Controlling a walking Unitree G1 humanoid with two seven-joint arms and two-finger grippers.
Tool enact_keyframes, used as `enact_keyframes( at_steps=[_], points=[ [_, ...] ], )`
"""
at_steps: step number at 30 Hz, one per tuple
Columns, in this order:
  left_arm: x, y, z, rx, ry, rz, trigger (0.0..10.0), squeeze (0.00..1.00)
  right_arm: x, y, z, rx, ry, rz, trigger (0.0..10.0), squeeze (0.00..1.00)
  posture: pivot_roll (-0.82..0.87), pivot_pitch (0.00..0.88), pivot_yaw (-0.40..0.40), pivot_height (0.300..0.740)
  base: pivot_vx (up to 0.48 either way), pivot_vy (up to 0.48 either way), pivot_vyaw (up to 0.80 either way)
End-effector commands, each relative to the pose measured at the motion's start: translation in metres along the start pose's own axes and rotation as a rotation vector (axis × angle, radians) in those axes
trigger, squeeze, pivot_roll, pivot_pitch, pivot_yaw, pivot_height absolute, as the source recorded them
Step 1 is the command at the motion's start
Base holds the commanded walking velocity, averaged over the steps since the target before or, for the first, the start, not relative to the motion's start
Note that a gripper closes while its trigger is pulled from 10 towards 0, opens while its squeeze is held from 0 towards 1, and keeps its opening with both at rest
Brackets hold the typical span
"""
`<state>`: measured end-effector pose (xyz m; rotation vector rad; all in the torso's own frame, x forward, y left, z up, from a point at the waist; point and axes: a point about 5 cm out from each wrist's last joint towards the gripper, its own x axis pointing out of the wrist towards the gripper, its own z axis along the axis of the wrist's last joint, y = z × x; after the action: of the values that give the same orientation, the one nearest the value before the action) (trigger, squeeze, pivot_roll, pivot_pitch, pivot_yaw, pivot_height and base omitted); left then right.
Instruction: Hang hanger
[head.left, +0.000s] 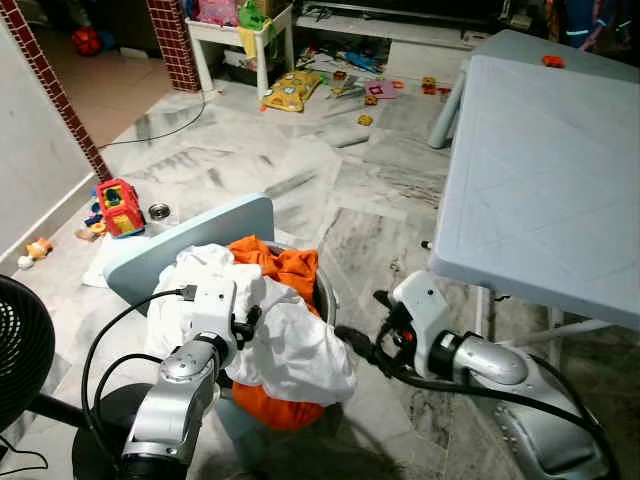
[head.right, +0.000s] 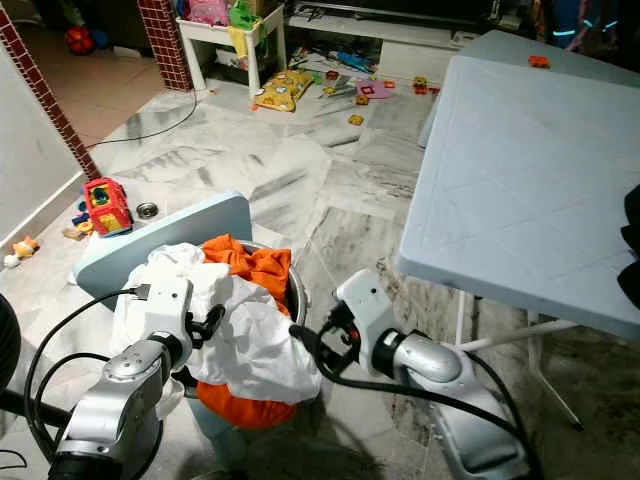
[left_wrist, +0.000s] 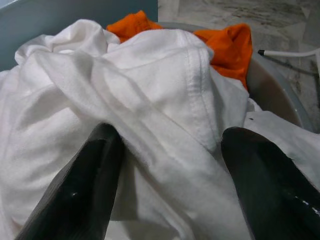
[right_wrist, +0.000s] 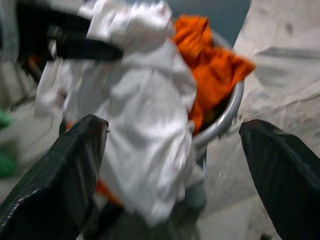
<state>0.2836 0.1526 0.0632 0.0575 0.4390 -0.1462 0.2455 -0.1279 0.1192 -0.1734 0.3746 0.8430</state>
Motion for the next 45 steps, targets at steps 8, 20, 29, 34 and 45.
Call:
enact_keyframes(
  at_steps=[8, 20, 29, 34, 45],
  points=[
    [-0.012, 0.013, -0.012, -0.018, -0.009, 0.072, 0.0, 0.00, -0.007, 0.006, 0.000, 0.004, 0.022, 0.046, 10.0, 0.00, -0.12, 0.159, -0.014, 0.740, 0.000, 0.000, 0.00],
    [-0.030, 0.038, -0.018, -0.163, -0.022, 0.291, 0.0, 0.00, -0.001, 0.005, 0.004, -0.058, 0.019, 0.069, 10.0, 0.00, -0.10, 0.161, -0.024, 0.740, 0.000, 0.000, 0.00],
    [-0.037, 0.032, -0.024, -0.159, 0.037, 0.276, 0.0, 0.00, 0.001, 0.005, 0.005, -0.087, 0.024, 0.081, 10.0, 0.00, -0.10, 0.158, -0.030, 0.740, 0.000, 0.000, 0.00],
    [-0.044, 0.018, -0.029, -0.102, 0.070, 0.212, 3.3, 0.00, 0.003, 0.005, 0.005, -0.105, 0.025, 0.082, 10.0, 0.00, -0.09, 0.154, -0.034, 0.740, 0.000, 0.000, 0.00],
    [-0.057, 0.009, -0.023, 0.120, 0.051, 0.138, 10.0, 1.00, 0.007, 0.004, 0.005, -0.123, 0.024, 0.089, 10.0, 0.00, -0.08, 0.150, -0.043, 0.740, 0.000, 0.000, 0.00]
  ],
)
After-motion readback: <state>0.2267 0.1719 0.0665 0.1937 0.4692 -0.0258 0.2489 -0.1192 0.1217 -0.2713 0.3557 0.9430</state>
